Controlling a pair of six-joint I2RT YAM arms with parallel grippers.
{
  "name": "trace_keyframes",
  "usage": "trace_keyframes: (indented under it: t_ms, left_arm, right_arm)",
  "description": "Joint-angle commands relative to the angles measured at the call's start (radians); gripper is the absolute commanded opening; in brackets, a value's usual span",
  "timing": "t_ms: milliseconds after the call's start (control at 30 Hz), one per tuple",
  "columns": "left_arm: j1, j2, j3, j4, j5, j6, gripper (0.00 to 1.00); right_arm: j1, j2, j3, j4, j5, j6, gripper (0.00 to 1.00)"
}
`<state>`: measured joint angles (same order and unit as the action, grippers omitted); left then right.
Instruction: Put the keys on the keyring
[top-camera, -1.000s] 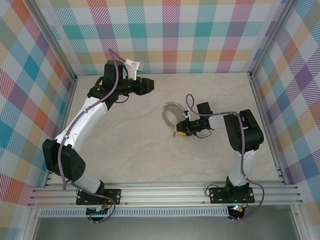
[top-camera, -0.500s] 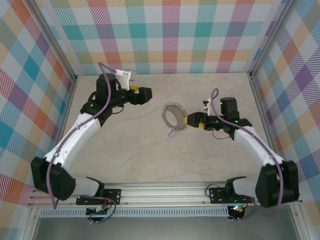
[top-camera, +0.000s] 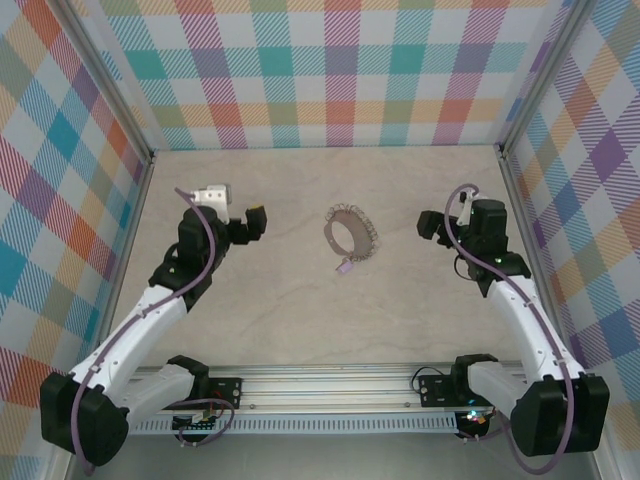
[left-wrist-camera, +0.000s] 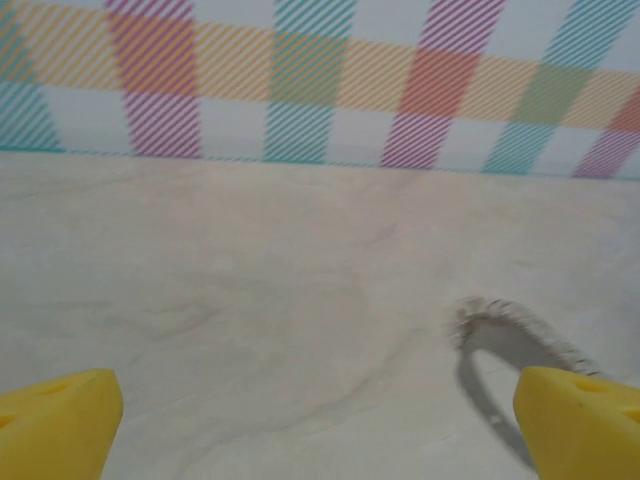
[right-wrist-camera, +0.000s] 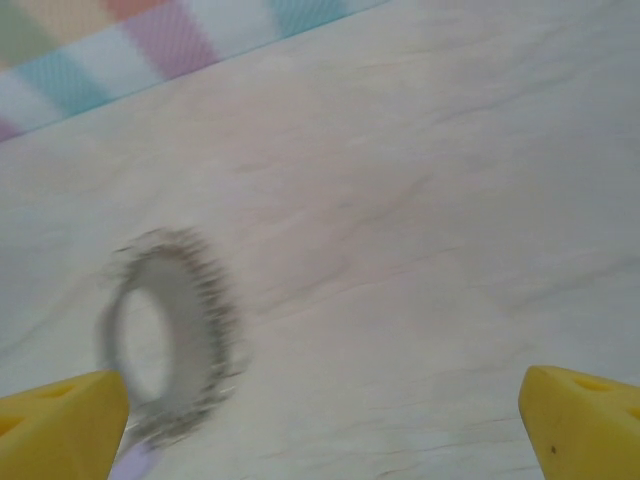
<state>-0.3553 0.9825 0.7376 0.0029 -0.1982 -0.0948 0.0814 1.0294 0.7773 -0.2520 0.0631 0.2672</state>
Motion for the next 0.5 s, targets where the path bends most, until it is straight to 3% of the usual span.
trace_keyframes:
  t_ms: [0,233,467]
  left_arm:
    - [0.023,-0.053,-0.079,0.157,-0.115,0.088,1.0]
    - [0.092,0.008,-0.268,0.378,-0.154,0.125,1.0]
    - [0.149,0.206,-0.438,0.677,-0.162,0.116,1.0]
  right_arm:
    - [-0.012,0.028,-0.079,0.203,0.217,-0.082,1.0]
    - [-0.012,0.093,-0.338,0.657,0.238,-0.142,1.0]
    - [-0.012,0.21,-0.432,0.932,0.185,-0.191,1.0]
